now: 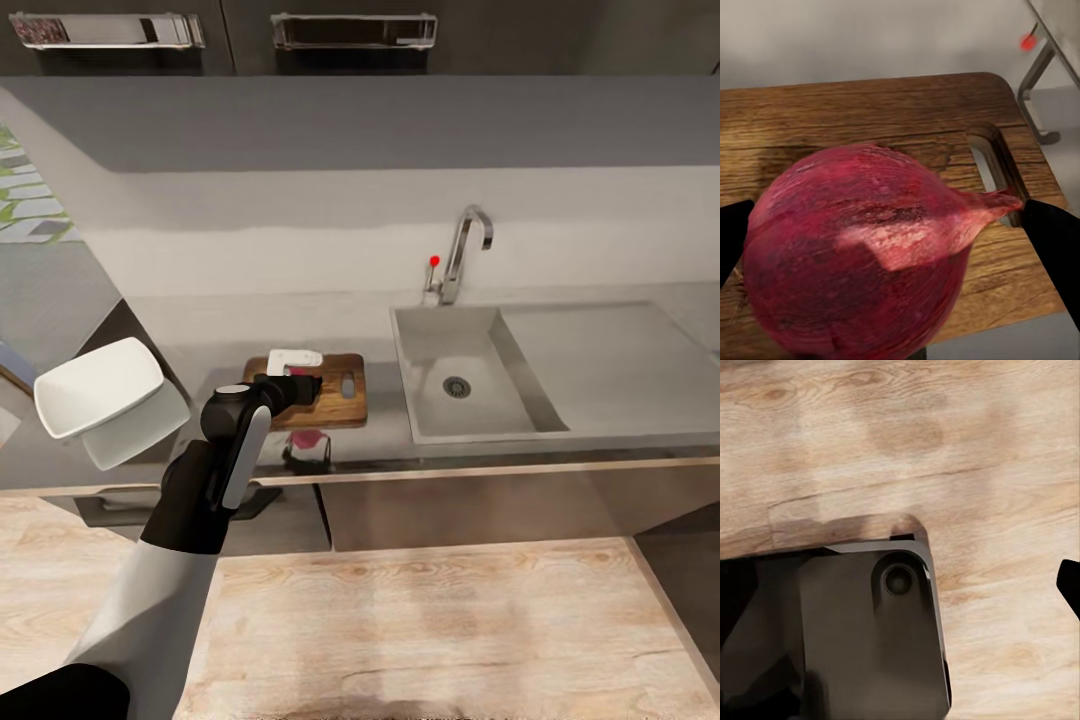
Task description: In the kitchen, take the Vidalia onion out of the sink, dice it on the chopping board with the paring knife, put the diced onion into the bowl on the countertop, then place both the paring knife and the chopping board into the sink.
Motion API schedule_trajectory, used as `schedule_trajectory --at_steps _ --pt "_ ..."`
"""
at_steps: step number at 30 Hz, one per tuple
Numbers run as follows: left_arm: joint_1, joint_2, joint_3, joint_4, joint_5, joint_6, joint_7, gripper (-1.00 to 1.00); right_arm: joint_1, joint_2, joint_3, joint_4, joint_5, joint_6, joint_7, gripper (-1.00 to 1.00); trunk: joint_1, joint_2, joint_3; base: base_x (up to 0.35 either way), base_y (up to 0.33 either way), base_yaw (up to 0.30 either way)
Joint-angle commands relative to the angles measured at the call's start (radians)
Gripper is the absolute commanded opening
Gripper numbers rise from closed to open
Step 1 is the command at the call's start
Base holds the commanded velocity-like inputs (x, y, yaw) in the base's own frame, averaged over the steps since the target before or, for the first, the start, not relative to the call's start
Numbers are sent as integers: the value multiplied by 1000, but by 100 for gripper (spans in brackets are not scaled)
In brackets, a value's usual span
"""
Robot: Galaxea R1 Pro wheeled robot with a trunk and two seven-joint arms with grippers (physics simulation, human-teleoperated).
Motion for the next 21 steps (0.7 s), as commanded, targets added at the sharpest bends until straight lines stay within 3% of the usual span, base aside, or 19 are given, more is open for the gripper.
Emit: schedule_trajectory --at_steps 1,21 --pt "-1 0 -1 -1 10 4 10 -100 0 2 -5 -2 10 -2 6 100 1 -2 -3 0 0 0" --pt "-1 0 -1 -1 10 4 10 -100 0 2 -5 -1 10 -2 8 100 1 -2 -27 13 0 0"
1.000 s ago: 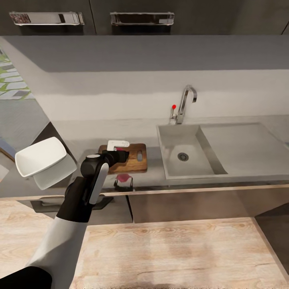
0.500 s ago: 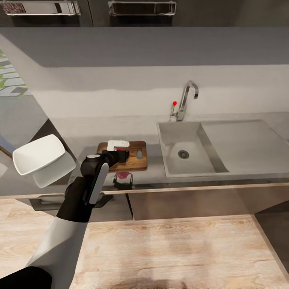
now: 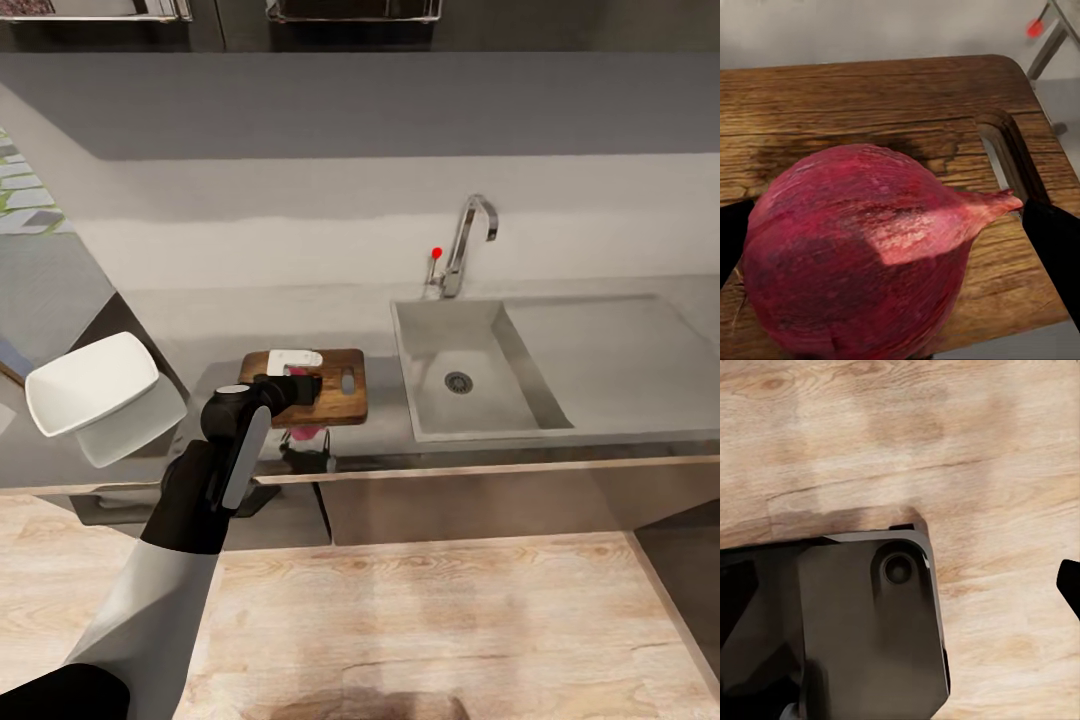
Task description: In the kitchen, take the Vidalia onion out of the sink, dice it on the chopping board with the paring knife, put the diced onion into the bowl on the countertop, then place both the paring knife and the chopping board into the sink.
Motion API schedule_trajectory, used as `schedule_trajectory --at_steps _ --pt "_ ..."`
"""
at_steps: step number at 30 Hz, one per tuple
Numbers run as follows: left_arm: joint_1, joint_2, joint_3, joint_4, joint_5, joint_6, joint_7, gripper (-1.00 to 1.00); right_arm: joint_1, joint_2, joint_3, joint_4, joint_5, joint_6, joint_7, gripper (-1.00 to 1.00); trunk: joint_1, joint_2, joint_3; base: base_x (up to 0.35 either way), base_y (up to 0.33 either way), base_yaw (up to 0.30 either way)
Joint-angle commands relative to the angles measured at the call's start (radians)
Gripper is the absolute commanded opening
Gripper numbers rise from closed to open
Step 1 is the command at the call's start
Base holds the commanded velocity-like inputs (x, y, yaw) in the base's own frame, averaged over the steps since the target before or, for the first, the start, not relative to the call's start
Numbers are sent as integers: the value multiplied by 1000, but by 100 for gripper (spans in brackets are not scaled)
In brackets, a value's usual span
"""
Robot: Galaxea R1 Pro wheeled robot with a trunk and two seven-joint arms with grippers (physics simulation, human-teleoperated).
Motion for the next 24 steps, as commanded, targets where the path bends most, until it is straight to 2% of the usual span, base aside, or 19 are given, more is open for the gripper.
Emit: schedule_trajectory --at_steps 1,24 --pt "-1 0 -1 -1 10 4 10 -100 0 2 -6 -2 10 -2 6 100 1 -2 -1 202 0 0" --pt "-1 1 -1 -2 10 4 10 -100 0 3 -6 4 11 -2 5 100 1 -2 -2 19 0 0"
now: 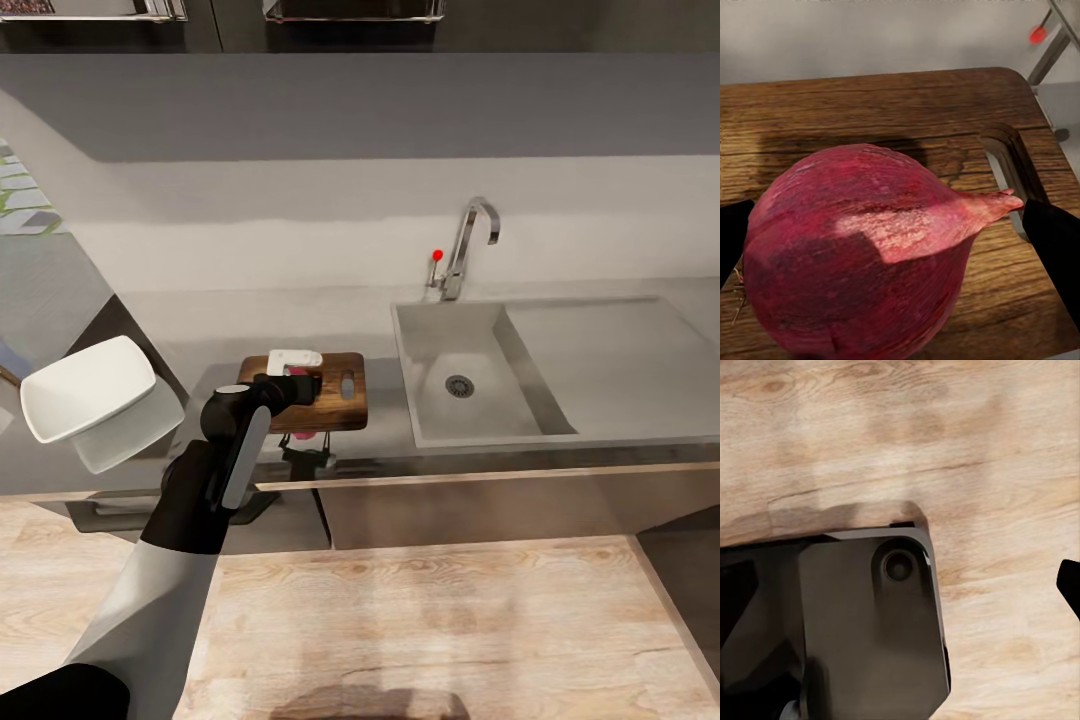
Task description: In the kitchen, take the Vidalia onion out of the sink, dice it on the chopping board with the paring knife, put the diced onion into the bowl on the countertop, then place both the paring knife and the chopping board into the sink.
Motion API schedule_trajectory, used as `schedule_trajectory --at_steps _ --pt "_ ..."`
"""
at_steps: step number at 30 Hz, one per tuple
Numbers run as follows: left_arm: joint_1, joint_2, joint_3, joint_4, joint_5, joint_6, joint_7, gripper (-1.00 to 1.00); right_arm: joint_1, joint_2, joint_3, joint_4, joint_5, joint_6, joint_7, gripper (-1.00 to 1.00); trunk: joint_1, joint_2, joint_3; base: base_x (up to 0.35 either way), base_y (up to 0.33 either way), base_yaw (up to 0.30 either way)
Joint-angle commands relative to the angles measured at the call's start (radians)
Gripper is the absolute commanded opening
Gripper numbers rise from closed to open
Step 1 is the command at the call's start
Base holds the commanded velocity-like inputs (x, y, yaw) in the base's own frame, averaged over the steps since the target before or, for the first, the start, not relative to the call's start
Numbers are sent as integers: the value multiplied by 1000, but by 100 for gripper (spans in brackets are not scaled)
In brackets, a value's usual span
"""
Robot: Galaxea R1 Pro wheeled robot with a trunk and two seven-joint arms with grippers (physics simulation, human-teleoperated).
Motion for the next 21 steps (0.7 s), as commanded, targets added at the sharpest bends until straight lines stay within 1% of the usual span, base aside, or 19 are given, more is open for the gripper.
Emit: schedule_trajectory --at_steps 1,4,11,21 --pt "-1 0 -1 -1 10 4 10 -100 0 2 -6 -1 10 -2 6 100 1 -2 -1 0 0 0" --pt "-1 0 -1 -1 10 4 10 -100 0 1 -6 0 10 -2 6 100 1 -2 -1 53 42 0" --pt "-1 0 -1 -2 10 4 10 -100 0 1 -6 0 10 -2 6 100 1 -2 -2 147 114 0" --pt "-1 1 -1 -3 10 4 10 -100 0 2 -6 0 10 -2 6 100 1 -2 -16 22 16 0"
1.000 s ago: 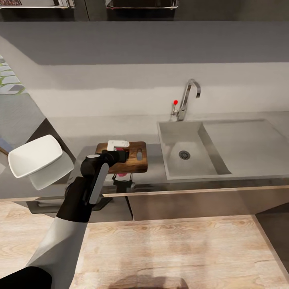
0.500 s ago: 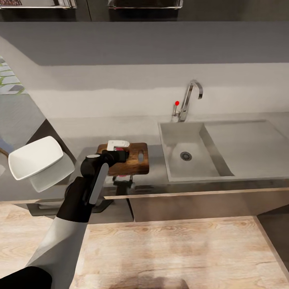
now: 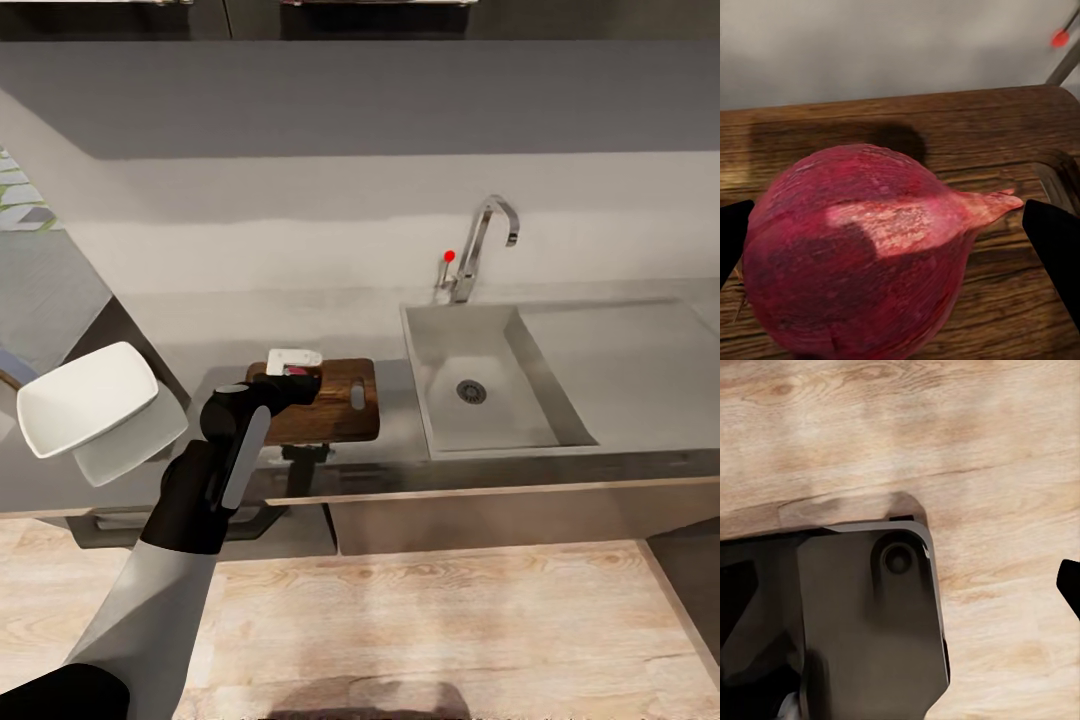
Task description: In the kitchen, take the Vidalia onion out of the sink, dice it on the chopping board with the paring knife, put the diced onion into the bowl on the countertop, then place both the paring knife and the chopping board into the sink.
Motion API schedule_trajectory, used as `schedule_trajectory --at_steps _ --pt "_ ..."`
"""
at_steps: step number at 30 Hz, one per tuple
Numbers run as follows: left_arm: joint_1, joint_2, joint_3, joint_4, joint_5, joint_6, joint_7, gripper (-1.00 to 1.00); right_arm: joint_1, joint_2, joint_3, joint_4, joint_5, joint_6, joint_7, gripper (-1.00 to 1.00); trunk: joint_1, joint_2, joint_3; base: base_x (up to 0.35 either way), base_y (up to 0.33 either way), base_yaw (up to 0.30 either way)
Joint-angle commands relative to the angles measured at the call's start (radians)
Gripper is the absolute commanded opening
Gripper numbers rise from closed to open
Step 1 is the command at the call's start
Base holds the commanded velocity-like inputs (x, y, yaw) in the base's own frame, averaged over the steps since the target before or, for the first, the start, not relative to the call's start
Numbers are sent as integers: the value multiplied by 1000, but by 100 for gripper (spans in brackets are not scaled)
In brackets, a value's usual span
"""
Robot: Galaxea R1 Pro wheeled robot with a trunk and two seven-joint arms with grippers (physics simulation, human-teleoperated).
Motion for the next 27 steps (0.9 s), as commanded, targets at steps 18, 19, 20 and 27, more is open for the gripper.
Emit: schedule_trajectory --at_steps 18,19,20,27 --pt "-1 -1 -1 1 10 4 10 -100 0 2 -6 -2 10 -2 8 100 1 -2 -12 0 0 -13" --pt "-1 0 -1 0 10 4 10 -100 0 2 -6 -2 10 -2 8 100 1 -2 -11 0 0 -89" --pt "-1 0 -1 0 10 4 10 -100 0 2 -6 -2 10 -2 8 100 1 -2 -10 0 0 -89" --pt "-1 0 -1 0 10 4 10 -100 0 2 -6 -2 10 -2 8 100 1 -2 -8 0 0 -22"
